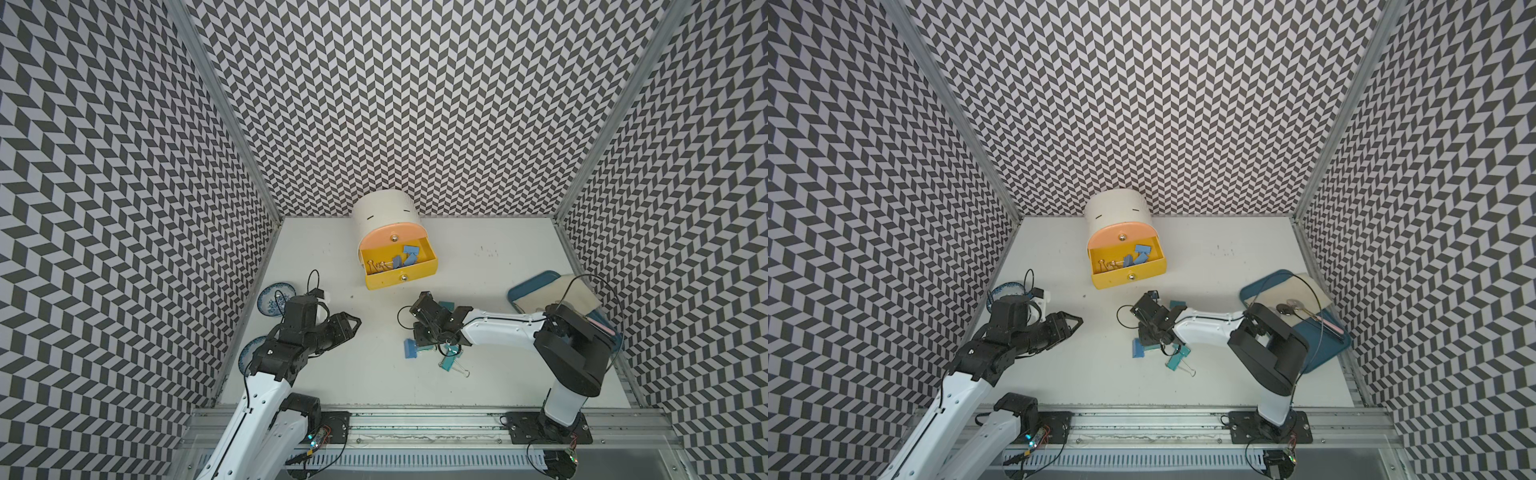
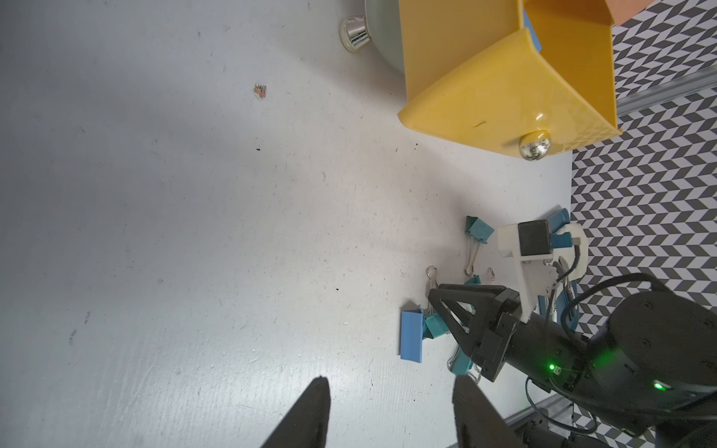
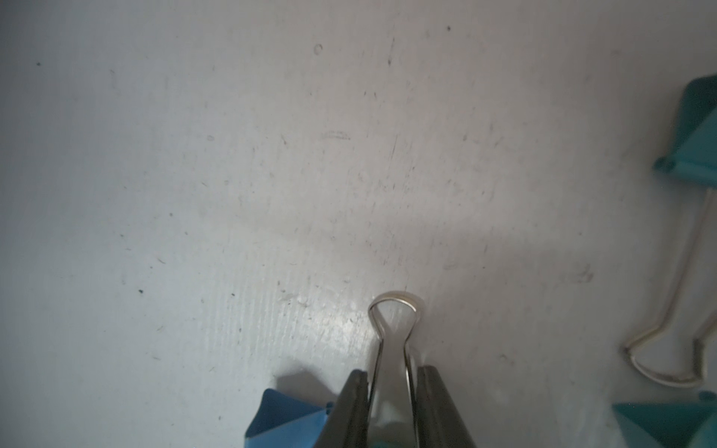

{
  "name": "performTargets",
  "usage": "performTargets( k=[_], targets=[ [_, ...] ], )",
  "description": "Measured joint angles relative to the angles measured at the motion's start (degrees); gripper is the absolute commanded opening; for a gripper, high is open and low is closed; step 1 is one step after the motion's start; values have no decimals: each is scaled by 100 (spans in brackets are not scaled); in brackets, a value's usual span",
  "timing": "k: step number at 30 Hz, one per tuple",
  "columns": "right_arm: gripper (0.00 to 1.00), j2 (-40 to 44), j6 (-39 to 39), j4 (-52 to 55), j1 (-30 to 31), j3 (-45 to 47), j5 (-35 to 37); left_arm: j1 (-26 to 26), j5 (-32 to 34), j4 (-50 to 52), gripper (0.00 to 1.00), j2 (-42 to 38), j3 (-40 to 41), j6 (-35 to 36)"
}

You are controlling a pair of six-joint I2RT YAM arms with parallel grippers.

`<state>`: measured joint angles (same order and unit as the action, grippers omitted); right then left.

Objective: Put the binder clips in the drawer according to color
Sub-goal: Move the binder clip to the center of the board.

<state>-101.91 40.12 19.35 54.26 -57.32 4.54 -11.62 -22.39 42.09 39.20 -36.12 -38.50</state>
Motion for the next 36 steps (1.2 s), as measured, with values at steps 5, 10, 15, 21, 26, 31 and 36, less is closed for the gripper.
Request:
performTargets(
  k=[5, 10, 15, 21, 26, 31, 36],
  targets=[
    [18, 66, -2, 61, -2, -2, 59, 0, -4, 0, 55, -22, 0, 11],
    [16, 319, -61, 369, -52, -85, 136, 0, -81, -31, 55, 44, 0, 31],
    [16, 634, -170, 516, -236, -111, 173, -144, -214, -293, 54, 205, 20, 4],
    [37, 743, -389, 588, -387, -85, 59, -796, -162, -649, 54, 382, 175, -223],
    [45, 599, -564, 636, -192, -122, -114, -1191, -57, -901, 54, 466, 269, -492],
    [43, 221, -684, 793, -7, -295, -240, -1405, 79, -981, 54, 579, 280, -621],
    [42, -129, -745, 960, 96, -476, -192, -1414, 170, -1001, 55, 527, 356, -669]
  ],
)
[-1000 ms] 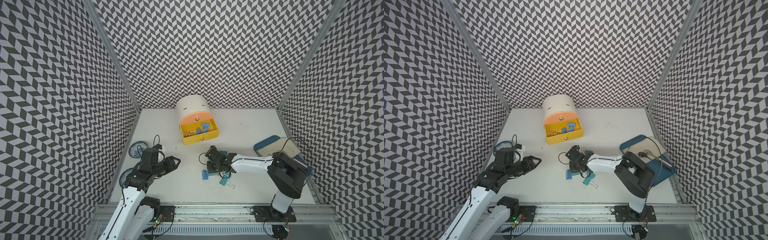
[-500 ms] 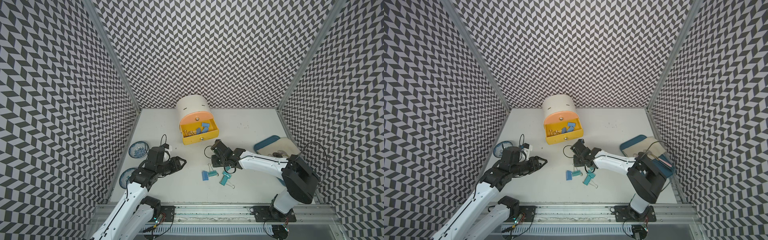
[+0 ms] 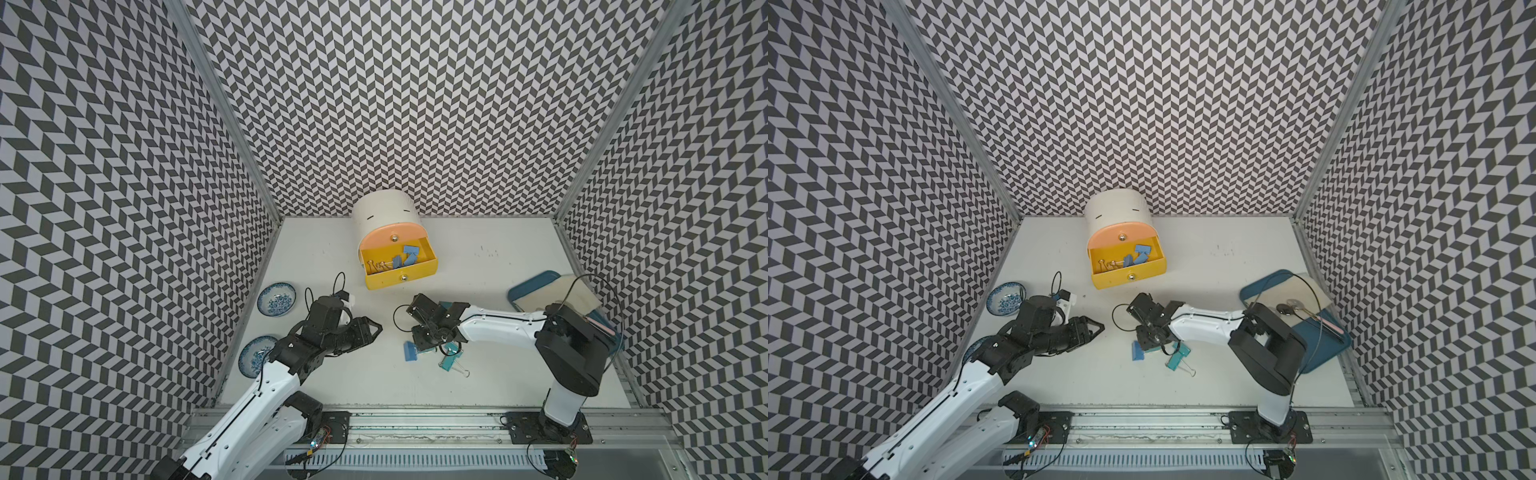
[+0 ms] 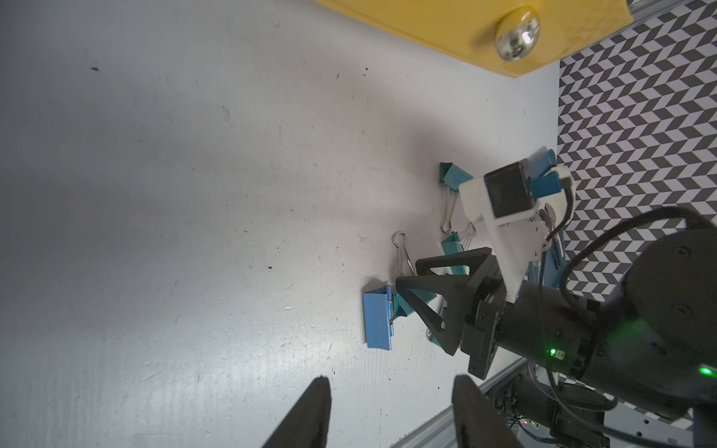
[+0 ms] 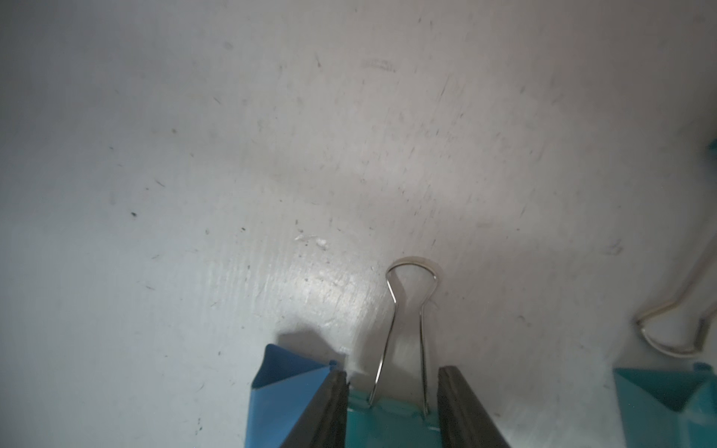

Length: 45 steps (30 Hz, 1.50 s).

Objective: Put the binder clips in the drawer according to color
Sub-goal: Move the binder clip to the center of the board.

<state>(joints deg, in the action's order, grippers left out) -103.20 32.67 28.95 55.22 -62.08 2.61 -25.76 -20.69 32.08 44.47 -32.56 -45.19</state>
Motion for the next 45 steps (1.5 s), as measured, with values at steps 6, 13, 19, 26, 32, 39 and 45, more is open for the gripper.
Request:
performTargets(
  k=[6, 13, 19, 26, 32, 39, 45],
  targets=[
    [31, -205, -24, 114, 90, -225, 219, 0, 22, -9, 55, -52, 57, -55],
    [18, -271, -9, 109, 92, -280, 476, 0, 31, -11, 55, -142, 118, -74],
    [16, -192, -17, 140, 22, -208, 675, 0, 31, -22, 55, -140, 127, -72],
    [16, 57, -114, 280, -442, 72, 863, 0, 28, -37, 55, -127, 127, -50],
    [28, 251, -282, 284, -822, 295, 940, -142, 33, -42, 56, -9, 125, 35],
    [47, 715, -444, 396, -870, 317, 796, -890, 310, -55, 56, 566, -42, 68],
    [36, 1508, -503, 393, -660, 321, 321, -1091, 498, -96, 56, 688, -46, -61]
  ],
)
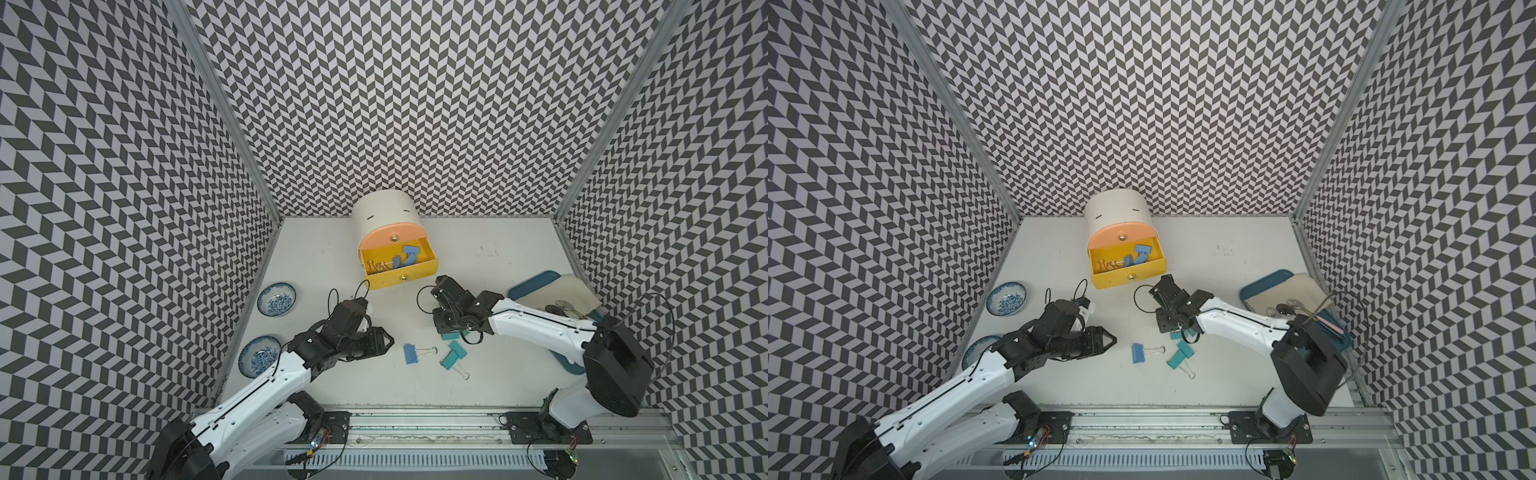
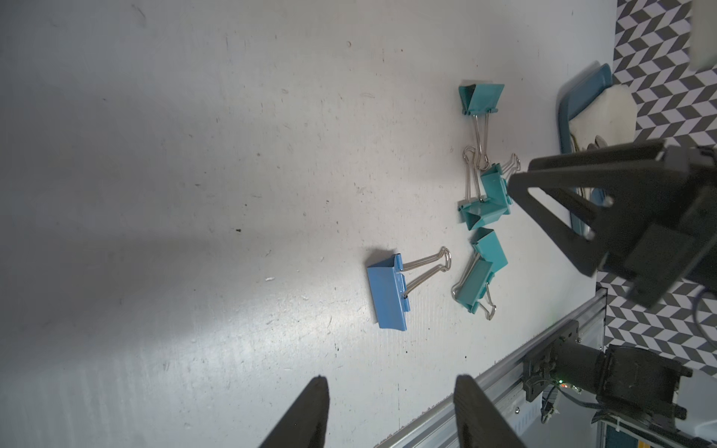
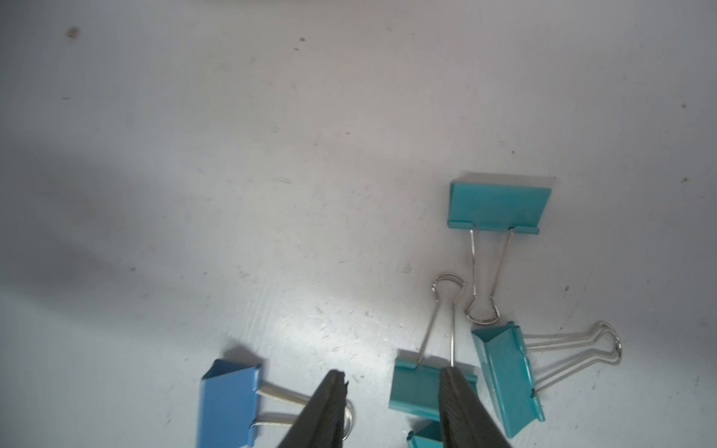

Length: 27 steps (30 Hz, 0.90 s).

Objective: Put the binder clips in the drawer according to color
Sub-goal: Move the binder clip to the center of the board.

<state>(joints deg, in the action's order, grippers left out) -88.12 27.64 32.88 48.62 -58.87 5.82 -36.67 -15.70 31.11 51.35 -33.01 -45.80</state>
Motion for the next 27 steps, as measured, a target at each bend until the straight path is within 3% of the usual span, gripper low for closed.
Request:
performTargets(
  k=[12, 19, 27],
  targets=[
    [25, 411, 258, -319, 1034, 1106, -1071, 339, 219, 94, 56, -52, 0, -120],
    [23, 326, 483, -636, 1270, 1292, -1211, 785, 210, 286, 56, -243, 0, -26],
    [22, -284, 603, -719, 1266, 1106, -1010, 822, 205, 439, 56, -356, 0, -9]
  ],
)
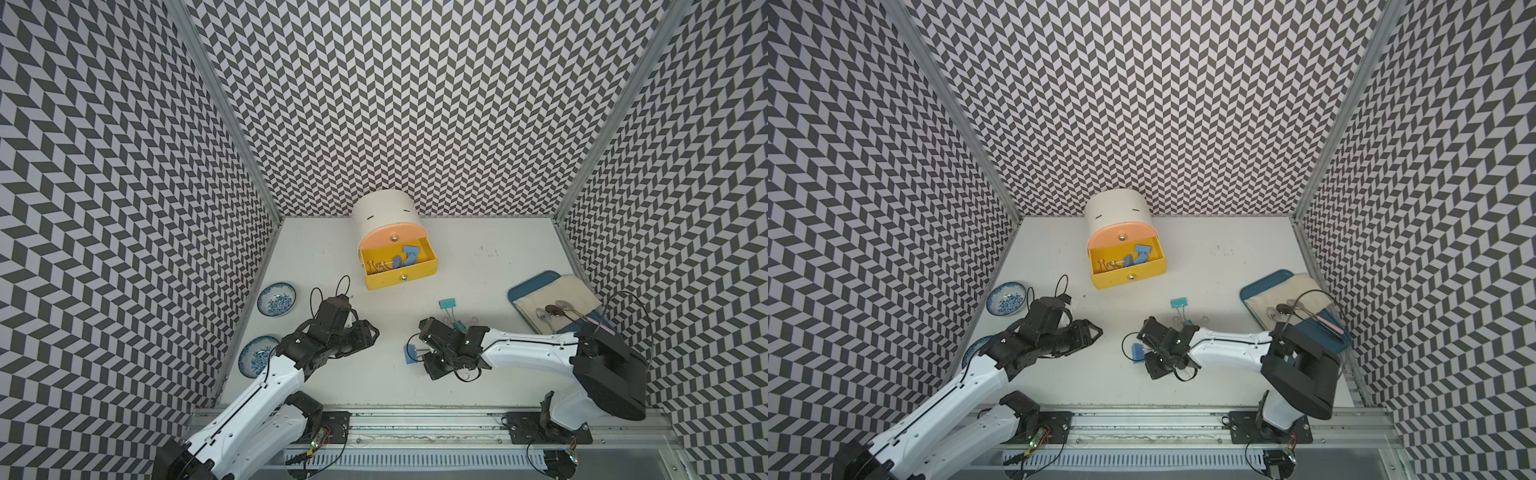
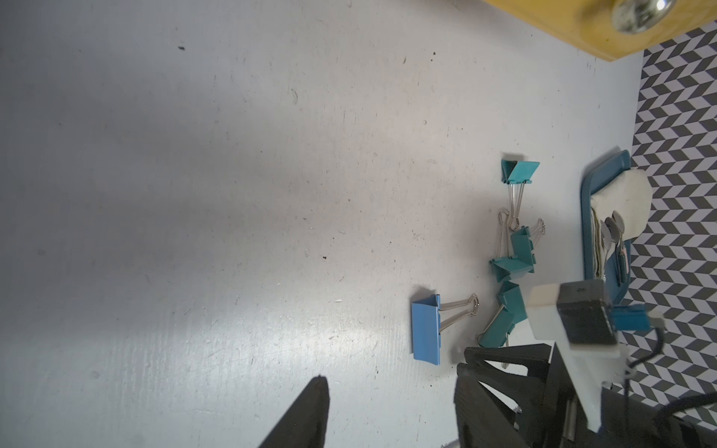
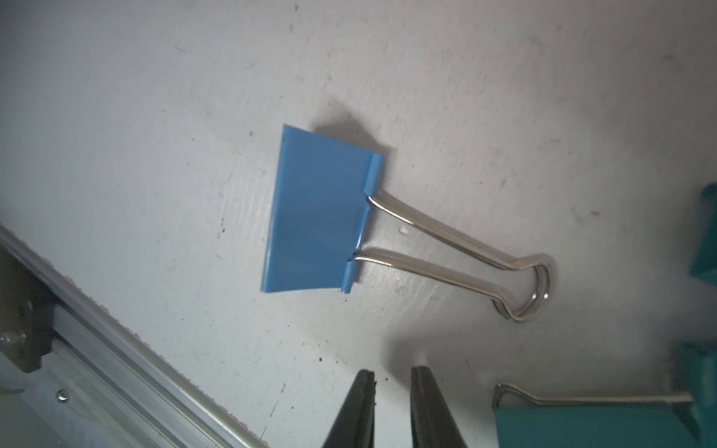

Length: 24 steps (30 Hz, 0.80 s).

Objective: Put the binder clips in the drawer according to color
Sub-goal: Move the binder clip to the center of the board.

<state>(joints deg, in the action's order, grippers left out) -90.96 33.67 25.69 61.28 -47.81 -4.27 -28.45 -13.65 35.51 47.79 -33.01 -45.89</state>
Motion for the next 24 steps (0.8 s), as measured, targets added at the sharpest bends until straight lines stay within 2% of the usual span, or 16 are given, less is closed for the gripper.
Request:
performTargets(
  k=[10, 18, 24],
  targets=[
    [21, -417, 22, -44, -452, -501, 313, 11, -107, 13, 59, -28, 0, 22],
    [19, -990, -87, -144, -684, -1001, 291, 11, -216, -79, 59, -11, 11, 140],
    [19, -761, -116, -188, -664, -857, 192, 11, -227, -76, 59, -13, 11, 175]
  ],
)
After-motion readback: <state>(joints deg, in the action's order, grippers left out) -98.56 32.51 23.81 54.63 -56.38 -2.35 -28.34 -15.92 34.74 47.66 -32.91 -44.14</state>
